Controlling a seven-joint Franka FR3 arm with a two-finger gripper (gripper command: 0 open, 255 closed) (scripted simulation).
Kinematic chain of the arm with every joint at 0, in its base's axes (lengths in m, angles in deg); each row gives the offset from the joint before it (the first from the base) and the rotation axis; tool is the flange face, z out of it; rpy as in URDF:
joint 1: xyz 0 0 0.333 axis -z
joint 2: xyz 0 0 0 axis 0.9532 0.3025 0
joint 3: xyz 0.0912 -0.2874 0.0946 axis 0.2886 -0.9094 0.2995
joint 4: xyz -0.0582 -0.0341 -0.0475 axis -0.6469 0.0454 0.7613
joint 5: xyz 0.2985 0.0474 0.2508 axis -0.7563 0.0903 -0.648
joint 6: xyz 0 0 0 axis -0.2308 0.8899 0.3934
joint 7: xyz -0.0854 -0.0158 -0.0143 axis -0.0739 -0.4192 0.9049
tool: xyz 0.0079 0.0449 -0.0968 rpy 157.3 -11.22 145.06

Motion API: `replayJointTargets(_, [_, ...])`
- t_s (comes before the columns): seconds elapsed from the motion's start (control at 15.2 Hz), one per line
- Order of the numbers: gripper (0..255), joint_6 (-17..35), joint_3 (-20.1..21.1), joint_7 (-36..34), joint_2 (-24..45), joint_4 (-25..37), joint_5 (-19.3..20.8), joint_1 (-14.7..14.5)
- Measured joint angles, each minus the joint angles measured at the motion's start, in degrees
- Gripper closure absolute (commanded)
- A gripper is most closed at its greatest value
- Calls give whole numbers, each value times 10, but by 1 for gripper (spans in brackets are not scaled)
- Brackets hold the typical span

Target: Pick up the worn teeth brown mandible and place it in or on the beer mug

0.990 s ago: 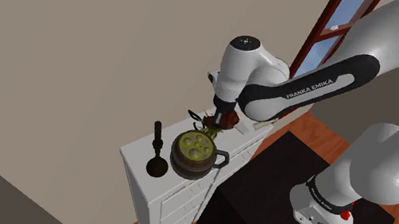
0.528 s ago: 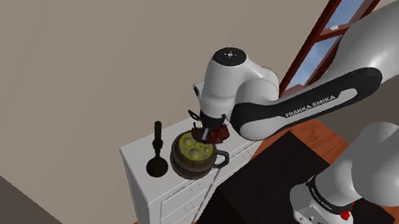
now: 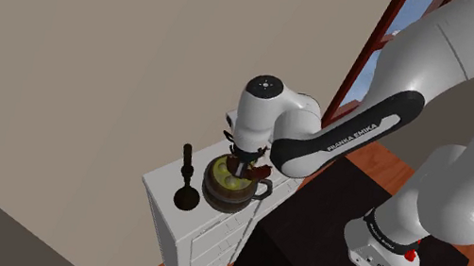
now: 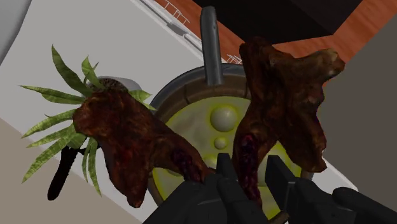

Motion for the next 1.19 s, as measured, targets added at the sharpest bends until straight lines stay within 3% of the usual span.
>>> replayJointTargets(0.46, [255, 16, -1, -11, 14, -3, 14, 1])
replayJointTargets(0.53, [0, 16, -1, -11, 14, -3, 14, 1])
replayJointTargets(0.92, [0, 17, -1, -11, 15, -3, 14, 1])
replayJointTargets(1.19, [0, -42, 6, 18, -39, 9, -32, -7])
